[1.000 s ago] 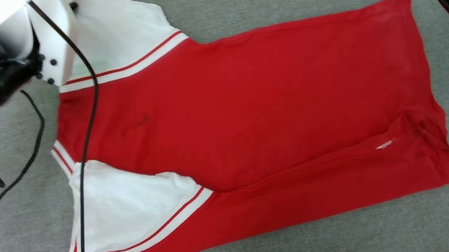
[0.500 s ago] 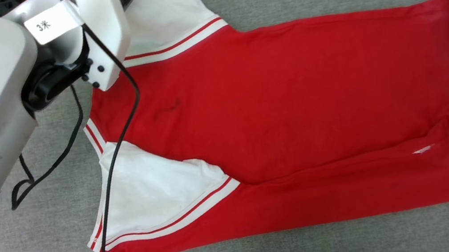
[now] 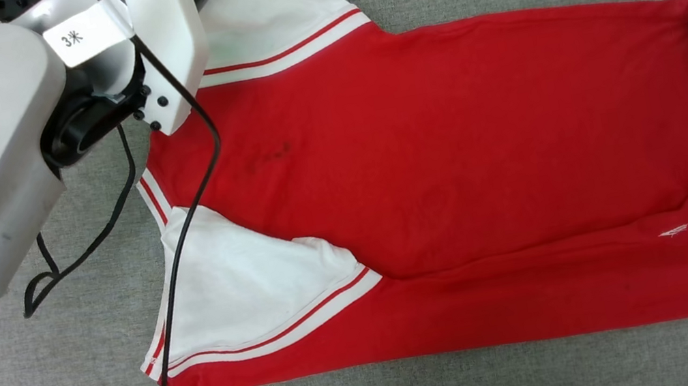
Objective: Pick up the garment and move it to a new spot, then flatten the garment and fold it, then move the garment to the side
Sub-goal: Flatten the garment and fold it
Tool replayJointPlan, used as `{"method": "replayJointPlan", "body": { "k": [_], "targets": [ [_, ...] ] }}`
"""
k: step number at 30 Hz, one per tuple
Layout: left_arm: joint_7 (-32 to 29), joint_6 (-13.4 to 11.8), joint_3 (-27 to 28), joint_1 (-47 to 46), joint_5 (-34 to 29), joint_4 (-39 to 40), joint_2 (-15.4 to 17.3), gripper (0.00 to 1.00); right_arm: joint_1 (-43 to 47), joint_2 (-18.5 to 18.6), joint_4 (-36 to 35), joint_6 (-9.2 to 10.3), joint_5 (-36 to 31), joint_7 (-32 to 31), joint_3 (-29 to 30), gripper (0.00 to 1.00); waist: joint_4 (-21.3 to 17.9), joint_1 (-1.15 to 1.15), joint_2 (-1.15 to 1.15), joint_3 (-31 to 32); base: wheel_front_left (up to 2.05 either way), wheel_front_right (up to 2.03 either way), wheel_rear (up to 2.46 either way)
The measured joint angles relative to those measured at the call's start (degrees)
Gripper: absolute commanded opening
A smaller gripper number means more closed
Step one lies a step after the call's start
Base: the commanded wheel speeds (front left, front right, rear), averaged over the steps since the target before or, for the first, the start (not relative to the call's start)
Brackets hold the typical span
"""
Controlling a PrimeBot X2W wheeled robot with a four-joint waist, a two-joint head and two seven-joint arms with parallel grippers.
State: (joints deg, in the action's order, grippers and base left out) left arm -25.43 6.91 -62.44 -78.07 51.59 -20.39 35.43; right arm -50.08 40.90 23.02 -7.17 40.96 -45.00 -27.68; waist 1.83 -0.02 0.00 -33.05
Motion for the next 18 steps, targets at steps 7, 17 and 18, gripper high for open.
{"method": "replayJointPlan", "body": {
  "k": [7, 17, 18],
  "targets": [
    [3.0, 0.1, 0.1, 0.9, 0.2, -1.3, 0.1, 0.0, -0.1, -1.1, 1.2, -0.34, 1.1, 9.8, -0.8, 0.0, -0.5, 0.01, 0.0, 2.7, 0.0, 0.0, 0.0],
    [8.1, -2.1, 0.0, 9.8, 1.6, 3.7, 4.2, 0.0, 7.1, 0.6, -1.2, -0.34, 2.9, 19.9, -2.1, 0.0, -0.7, 0.01, 0.0, 10.1, 0.0, 0.0, 0.0],
    [8.4, -2.5, -0.1, 11.0, 2.1, 4.8, 4.8, 0.0, 8.1, 0.7, -1.4, -0.34, 2.9, 20.6, -2.1, 0.0, -0.7, 0.02, 0.0, 11.0, 0.0, 0.0, 0.0]
  ]
}}
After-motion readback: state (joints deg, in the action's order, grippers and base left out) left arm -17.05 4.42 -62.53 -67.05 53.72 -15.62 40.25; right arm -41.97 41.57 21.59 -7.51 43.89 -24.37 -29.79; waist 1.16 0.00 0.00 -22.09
